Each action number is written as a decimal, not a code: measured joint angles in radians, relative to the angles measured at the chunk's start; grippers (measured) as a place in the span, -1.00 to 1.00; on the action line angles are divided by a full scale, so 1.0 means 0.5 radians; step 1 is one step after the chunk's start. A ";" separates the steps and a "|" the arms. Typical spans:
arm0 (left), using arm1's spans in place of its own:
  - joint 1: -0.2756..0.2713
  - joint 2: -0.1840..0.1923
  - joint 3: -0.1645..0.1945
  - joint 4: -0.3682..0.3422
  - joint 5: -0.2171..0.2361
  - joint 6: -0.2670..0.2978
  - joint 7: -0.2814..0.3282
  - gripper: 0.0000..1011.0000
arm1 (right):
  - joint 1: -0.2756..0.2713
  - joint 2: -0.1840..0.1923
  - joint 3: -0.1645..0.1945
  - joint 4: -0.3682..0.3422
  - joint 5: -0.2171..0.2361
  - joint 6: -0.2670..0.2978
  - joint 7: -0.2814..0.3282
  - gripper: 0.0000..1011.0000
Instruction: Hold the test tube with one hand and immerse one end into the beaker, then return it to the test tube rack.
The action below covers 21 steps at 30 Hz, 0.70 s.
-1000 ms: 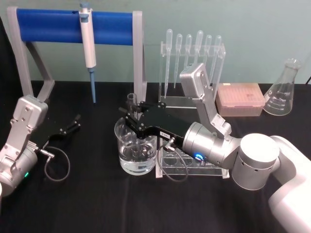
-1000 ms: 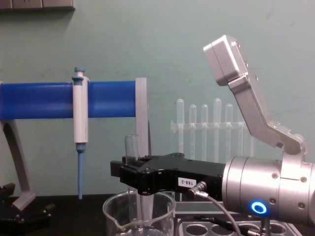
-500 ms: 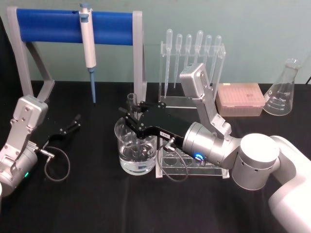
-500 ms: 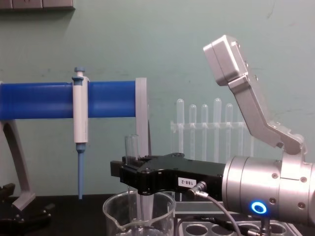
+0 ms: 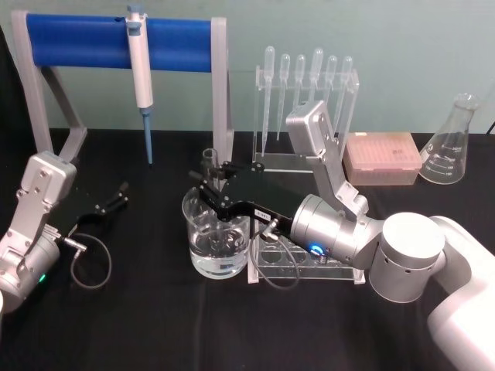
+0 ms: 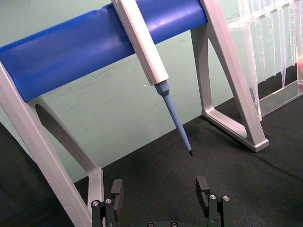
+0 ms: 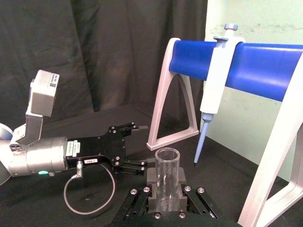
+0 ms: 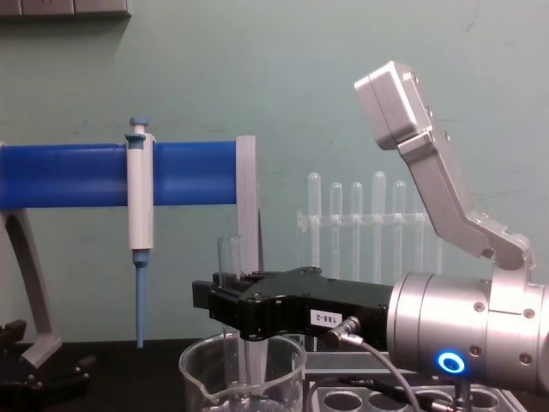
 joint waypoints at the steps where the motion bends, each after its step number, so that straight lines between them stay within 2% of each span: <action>1: 0.000 0.000 0.000 0.000 0.000 0.000 0.000 0.98 | 0.000 0.000 0.000 0.000 0.000 0.000 0.000 -0.55; 21: 0.000 0.000 0.000 0.000 0.000 0.000 0.000 0.98 | 0.000 0.000 0.000 0.000 0.000 0.000 0.000 -0.56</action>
